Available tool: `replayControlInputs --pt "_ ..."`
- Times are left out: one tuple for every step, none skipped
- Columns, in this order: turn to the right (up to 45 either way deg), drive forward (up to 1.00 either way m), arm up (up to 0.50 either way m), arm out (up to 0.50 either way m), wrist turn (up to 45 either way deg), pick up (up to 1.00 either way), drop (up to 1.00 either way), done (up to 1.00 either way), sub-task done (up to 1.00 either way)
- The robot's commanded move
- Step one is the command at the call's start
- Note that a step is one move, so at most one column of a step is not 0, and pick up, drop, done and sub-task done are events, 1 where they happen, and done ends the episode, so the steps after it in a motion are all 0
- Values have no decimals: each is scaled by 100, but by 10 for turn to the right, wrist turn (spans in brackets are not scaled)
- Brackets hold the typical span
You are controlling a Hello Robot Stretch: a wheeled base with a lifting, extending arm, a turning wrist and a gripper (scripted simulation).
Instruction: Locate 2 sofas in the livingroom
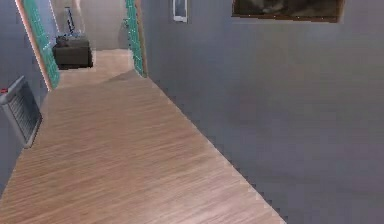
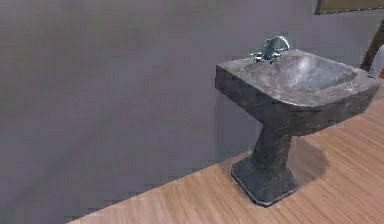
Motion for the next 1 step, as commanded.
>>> replayControlInputs --pt "-210 0 0 0 0 0 0 0 0"
